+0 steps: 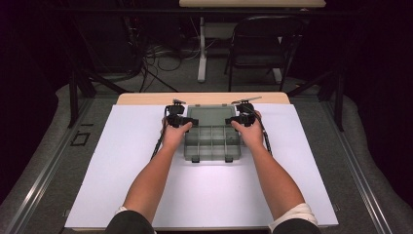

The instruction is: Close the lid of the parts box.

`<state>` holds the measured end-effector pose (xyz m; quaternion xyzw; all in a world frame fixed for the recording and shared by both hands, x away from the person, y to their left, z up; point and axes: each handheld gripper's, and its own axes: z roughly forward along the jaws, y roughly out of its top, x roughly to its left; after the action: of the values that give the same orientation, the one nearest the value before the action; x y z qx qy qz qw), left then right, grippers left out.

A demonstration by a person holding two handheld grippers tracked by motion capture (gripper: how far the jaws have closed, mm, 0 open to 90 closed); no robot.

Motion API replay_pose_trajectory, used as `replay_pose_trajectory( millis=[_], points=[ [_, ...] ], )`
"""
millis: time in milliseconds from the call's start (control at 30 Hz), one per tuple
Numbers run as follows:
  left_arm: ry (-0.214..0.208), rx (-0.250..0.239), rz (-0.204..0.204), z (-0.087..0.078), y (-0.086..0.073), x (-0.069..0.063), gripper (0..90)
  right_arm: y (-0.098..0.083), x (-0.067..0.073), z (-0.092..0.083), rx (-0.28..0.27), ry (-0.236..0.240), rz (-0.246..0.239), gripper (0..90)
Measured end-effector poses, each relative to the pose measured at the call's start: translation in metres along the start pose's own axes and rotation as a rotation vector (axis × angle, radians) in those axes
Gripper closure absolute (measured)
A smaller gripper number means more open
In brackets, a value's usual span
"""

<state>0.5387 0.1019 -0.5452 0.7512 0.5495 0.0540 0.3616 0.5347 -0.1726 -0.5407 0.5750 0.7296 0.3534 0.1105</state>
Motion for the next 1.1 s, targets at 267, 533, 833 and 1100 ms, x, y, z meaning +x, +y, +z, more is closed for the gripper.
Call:
replay_pose_trajectory(
  millis=[267, 533, 833, 1100],
  points=[
    [-0.004, 0.000, 0.000, 0.0003, -0.0001, 0.0008, 37.4, 0.0013, -0.0005, -0.0004, 0.013, 0.003, 0.002, 43.4],
    [-0.020, -0.002, -0.015, 0.0023, -0.0005, 0.0021, 35.0, 0.0030, -0.0038, 0.0010, 0.028, 0.022, 0.014, 42.5],
    [-0.025, -0.003, -0.018, 0.0024, -0.0008, 0.0030, 34.7, 0.0033, -0.0055, 0.0029, 0.030, 0.039, 0.032, 40.7],
    [-0.026, -0.001, -0.021, 0.0024, -0.0007, 0.0033, 34.8, 0.0037, -0.0074, 0.0051, 0.023, 0.046, 0.036, 39.7]
  ],
)
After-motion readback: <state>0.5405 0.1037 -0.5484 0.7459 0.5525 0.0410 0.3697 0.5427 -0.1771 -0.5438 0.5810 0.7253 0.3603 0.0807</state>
